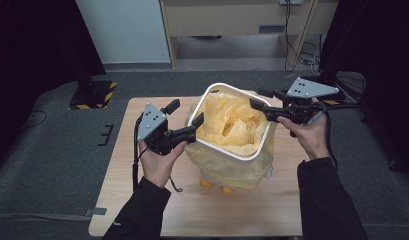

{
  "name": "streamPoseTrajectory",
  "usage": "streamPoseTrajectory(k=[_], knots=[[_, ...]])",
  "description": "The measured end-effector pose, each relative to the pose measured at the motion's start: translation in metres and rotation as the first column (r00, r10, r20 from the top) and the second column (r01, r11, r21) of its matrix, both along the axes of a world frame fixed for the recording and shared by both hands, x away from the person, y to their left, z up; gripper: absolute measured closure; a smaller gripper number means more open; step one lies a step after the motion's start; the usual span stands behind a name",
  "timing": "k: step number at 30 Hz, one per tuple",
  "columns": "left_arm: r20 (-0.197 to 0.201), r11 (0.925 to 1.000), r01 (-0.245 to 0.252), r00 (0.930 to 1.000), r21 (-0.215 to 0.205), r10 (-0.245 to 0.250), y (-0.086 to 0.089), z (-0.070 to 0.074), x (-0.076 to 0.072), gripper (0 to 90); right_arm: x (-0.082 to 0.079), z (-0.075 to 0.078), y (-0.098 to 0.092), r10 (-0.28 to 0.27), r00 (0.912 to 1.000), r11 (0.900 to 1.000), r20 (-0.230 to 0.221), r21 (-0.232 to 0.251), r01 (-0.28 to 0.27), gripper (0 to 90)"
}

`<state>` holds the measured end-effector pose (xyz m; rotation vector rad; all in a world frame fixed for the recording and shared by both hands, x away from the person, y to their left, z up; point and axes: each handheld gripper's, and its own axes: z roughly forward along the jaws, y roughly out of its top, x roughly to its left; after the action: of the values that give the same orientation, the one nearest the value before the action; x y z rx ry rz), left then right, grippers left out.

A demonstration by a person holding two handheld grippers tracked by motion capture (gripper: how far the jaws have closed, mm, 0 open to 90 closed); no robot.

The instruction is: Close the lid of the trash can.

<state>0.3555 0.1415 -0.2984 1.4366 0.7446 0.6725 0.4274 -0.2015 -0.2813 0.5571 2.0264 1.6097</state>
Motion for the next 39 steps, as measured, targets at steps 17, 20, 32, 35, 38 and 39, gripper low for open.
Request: streamPoseTrajectory(k=[17, 20, 32, 35, 38, 39], knots=[[-0.016, 0.9998, -0.018, 0.9997, 0.002, 0.018, 0.003, -0.002, 0.002, 16.4, 0.004, 0.007, 0.008, 0.014, 0.9999, 1.000, -0.007, -0.005, -0.014, 77.5], [-0.018, 0.9998, -0.019, 0.9997, 0.005, 0.019, 0.004, -0.003, 0.002, 16.4, 0.008, 0.003, 0.013, 0.001, 1.0000, 1.000, 0.004, -0.017, -0.001, 76.3], [-0.025, 0.9999, 0.015, 0.9996, -0.005, -0.015, -0.001, -0.003, 0.005, 14.6, 0.010, 0.001, 0.011, -0.025, 0.9985, 0.999, 0.048, -0.043, 0.027, 76.1], [-0.029, 0.9996, 0.023, 0.9993, -0.018, -0.023, 0.000, -0.004, 0.005, 14.1, 0.011, 0.001, 0.010, -0.025, 0.9989, 0.999, 0.039, -0.036, 0.026, 76.1], [-0.025, 0.9996, 0.027, 0.9993, -0.009, -0.027, 0.000, -0.004, 0.004, 14.1, 0.010, 0.001, 0.010, -0.025, 0.9990, 0.999, 0.038, -0.040, 0.026, 76.1], [-0.025, 0.9996, 0.028, 0.9993, -0.004, -0.028, 0.000, -0.004, 0.004, 14.2, 0.009, 0.002, 0.011, -0.026, 0.9988, 0.999, 0.042, -0.043, 0.028, 76.2]])
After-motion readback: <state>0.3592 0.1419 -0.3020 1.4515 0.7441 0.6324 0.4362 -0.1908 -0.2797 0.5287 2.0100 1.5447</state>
